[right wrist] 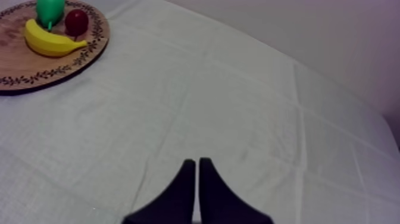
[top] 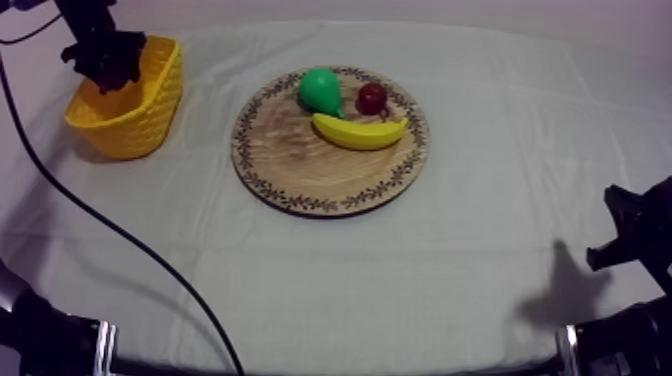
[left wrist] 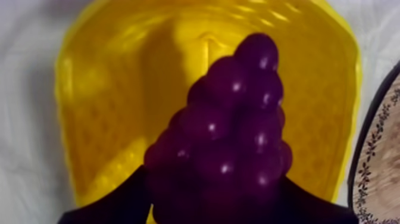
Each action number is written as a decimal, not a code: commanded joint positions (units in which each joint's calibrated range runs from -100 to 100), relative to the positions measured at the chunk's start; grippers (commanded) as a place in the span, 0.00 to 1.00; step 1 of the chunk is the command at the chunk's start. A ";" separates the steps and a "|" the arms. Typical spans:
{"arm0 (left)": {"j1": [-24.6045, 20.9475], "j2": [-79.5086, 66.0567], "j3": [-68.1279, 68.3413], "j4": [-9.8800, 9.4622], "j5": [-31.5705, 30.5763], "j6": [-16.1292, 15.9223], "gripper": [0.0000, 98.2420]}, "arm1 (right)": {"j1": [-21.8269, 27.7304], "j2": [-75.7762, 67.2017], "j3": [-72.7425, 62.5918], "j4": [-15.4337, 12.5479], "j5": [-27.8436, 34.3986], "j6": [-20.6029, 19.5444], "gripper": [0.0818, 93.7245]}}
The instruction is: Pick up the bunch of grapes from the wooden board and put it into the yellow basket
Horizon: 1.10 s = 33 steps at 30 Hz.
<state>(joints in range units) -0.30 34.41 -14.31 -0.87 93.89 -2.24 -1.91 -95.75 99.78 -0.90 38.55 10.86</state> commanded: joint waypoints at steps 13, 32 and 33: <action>-0.33 0.17 1.12 0.86 -0.02 1.64 0.96 | -0.01 0.00 0.00 -0.01 -0.01 0.01 0.00; -0.49 -27.18 24.53 0.62 -9.23 3.63 0.71 | -0.01 0.00 0.00 -0.01 -0.01 0.01 0.00; -0.57 -29.10 26.92 0.66 -10.85 3.56 0.68 | -0.01 0.00 0.00 -0.01 -0.01 0.01 0.00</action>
<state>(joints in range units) -0.80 10.15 6.47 0.00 85.57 1.38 -1.91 -95.75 99.78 -0.90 38.55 10.86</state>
